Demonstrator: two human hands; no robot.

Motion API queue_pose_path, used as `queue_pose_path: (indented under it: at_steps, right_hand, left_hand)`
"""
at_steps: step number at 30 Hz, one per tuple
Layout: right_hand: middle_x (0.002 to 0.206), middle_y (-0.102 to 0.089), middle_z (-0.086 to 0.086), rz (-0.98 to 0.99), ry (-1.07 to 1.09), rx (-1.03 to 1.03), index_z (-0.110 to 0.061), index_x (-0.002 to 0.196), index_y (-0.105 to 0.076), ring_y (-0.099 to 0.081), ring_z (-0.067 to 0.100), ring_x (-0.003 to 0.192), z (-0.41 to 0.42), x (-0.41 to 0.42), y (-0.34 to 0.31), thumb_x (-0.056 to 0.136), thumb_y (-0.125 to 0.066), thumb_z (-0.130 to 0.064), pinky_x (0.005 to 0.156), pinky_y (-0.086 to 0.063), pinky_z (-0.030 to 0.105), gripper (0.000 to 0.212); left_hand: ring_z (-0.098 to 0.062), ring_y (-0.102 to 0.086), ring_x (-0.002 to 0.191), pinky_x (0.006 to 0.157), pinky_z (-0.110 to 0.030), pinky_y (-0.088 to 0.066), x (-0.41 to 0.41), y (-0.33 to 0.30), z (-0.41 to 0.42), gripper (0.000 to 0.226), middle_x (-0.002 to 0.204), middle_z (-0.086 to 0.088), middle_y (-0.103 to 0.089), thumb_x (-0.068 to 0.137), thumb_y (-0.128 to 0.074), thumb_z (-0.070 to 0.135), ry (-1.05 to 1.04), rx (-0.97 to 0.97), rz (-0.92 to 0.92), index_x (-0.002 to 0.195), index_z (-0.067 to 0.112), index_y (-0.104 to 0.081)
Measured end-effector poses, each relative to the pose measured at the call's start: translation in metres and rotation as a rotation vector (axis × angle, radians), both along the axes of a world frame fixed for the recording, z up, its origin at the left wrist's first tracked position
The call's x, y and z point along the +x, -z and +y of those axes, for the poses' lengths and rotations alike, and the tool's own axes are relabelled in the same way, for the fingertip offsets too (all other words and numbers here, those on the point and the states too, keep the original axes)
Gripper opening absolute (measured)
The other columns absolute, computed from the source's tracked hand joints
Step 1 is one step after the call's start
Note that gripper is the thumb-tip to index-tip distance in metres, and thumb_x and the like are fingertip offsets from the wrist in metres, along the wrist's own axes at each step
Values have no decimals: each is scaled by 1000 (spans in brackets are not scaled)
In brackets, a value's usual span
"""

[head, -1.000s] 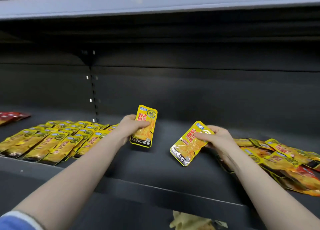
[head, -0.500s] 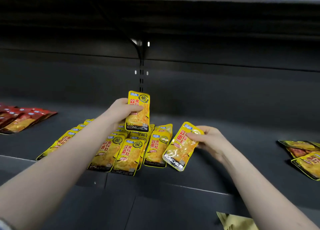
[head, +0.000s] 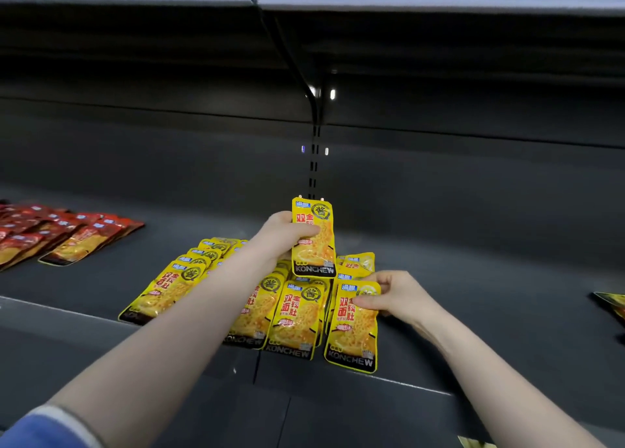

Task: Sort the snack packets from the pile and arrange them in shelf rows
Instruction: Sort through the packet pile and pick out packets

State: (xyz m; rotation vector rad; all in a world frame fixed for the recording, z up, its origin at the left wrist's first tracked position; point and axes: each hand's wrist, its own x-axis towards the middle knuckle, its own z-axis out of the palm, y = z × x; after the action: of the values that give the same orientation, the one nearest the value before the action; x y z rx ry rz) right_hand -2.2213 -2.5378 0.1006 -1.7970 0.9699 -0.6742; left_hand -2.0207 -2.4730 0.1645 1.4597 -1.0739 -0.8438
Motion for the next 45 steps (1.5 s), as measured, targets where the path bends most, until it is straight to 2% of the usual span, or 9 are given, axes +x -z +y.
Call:
queue_pose_path:
  at_steps: [5,13,18,30,32,36,39,41,45]
  right_hand:
    - [75,-68,0,75,74,-137,-16,83,-68,-61,11,68,-5,5,7,66,-84,-11,78,-51,31,24]
    - [67,-53,-10,243,139,-352,-11,91,-65,-48,8,64,-8,10,6,69,-82,-23,59,-37,20,30]
    - [67,-48,-7,201,160,-391,-21,90,-60,-44,9,63,-11,3,8,76,-76,-28,56,-32,17,23]
    - [91,-64,2,287,342,-365,-24,91,-59,-59,22,91,-25,-66,9,83,-68,-38,77,-41,26,18]
    - [95,-64,1,312,364,-355,-24,91,-60,-59,20,96,-25,-76,12,84,-67,-38,80,-40,25,17]
    - [92,-64,-1,333,378,-351,-22,89,-62,-59,19,99,-26,-87,19,85,-67,-36,82,-40,25,14]
    - [94,-67,0,317,369,-356,-23,87,-63,-60,19,99,-26,-87,21,85,-66,-35,83,-41,27,13]
    - [96,-68,1,316,363,-362,-23,87,-63,-59,18,98,-26,-86,21,86,-65,-35,84,-42,27,13]
    - [93,-69,-2,292,365,-347,-22,86,-65,-60,18,97,-28,-86,23,86,-64,-36,84,-42,28,14]
  left_hand:
    - [-16,-67,76,80,-32,-55,-5,2,-6,17,92,-5,-70,88,-63,12,24,15,-1,105,9,-63]
    - [-21,-71,85,76,-36,-59,-8,11,-7,40,106,-10,-70,83,-69,9,120,92,-67,119,6,-54]
    - [-29,-70,88,81,-41,-58,-12,16,-1,76,103,-14,-67,79,-74,8,200,120,-118,135,36,-32]
    - [-8,-59,58,47,-13,-40,-34,19,11,58,75,-6,-52,77,-77,9,359,125,-360,123,29,-48]
    - [-24,-63,83,46,-13,-34,-40,24,12,60,95,-21,-52,76,-77,13,364,130,-439,125,31,-48]
    - [1,-45,52,47,-11,-31,-47,36,10,59,92,8,-42,76,-78,15,395,79,-564,123,31,-47]
    - [-4,-53,70,53,-16,-38,-47,39,11,60,117,2,-6,76,-79,16,387,44,-672,125,27,-47]
    - [-7,-42,62,50,-13,-33,-43,39,11,59,84,16,-40,75,-79,19,382,16,-696,124,28,-47]
    - [-5,-38,62,53,-10,-32,-36,33,6,61,83,23,-37,74,-80,22,344,-55,-760,124,29,-46]
